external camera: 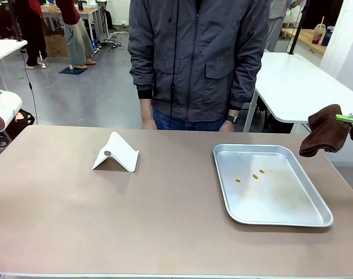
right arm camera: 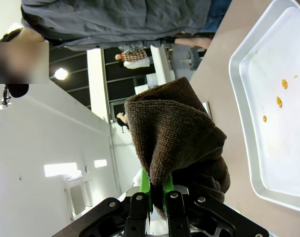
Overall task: Clean the surface of the table.
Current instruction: If a person points to the right, clean the right side of the table with your right hand, and if they point to the left, clean the left side with your left hand, then clean the area not pointed to by the person.
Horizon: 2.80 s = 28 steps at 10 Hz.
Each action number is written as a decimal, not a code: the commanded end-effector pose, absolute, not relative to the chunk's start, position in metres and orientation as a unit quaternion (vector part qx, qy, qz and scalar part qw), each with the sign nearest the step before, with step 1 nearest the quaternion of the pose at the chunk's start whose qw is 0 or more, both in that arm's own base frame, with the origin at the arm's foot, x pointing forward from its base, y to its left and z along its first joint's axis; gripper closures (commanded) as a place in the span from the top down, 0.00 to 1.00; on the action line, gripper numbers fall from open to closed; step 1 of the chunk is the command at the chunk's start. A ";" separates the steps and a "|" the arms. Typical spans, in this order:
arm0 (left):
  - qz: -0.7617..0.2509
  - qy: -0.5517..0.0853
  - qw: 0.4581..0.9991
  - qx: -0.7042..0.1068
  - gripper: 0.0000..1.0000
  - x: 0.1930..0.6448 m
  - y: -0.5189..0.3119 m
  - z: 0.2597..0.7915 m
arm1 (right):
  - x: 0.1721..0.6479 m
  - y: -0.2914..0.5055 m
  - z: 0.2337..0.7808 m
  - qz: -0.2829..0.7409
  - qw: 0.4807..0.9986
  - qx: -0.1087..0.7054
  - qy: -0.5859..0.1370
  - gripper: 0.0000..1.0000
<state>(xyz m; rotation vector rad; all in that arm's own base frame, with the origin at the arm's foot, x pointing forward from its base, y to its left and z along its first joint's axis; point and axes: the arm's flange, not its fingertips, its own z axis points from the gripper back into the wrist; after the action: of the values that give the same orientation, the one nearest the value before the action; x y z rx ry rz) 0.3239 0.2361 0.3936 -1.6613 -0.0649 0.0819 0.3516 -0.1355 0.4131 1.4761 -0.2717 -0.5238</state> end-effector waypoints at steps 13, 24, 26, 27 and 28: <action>0.035 -0.029 0.673 -0.738 0.22 0.330 0.236 0.401 | 0.351 -0.137 0.417 -0.233 0.697 0.667 -0.122 0.00; 0.035 -0.029 0.673 -0.738 0.22 0.330 0.236 0.401 | 0.393 -0.079 0.408 -0.216 0.816 0.518 -0.135 0.11; 0.035 -0.029 0.673 -0.738 0.22 0.330 0.236 0.401 | 0.408 -0.058 0.400 -0.209 0.852 0.456 -0.150 0.11; 0.035 -0.029 0.673 -0.738 0.22 0.330 0.236 0.401 | 0.413 -0.052 0.396 -0.201 0.869 0.426 -0.154 0.11; 0.035 -0.029 0.673 -0.738 0.22 0.330 0.236 0.401 | 0.420 -0.046 0.391 -0.193 0.887 0.391 -0.155 0.11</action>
<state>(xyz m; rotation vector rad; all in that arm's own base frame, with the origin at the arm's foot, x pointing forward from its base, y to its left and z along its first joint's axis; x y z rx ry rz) 0.3304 0.2330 0.3957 -1.6502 -0.0612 0.0752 0.4109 -0.0456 0.3931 0.8848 -0.3193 -0.4120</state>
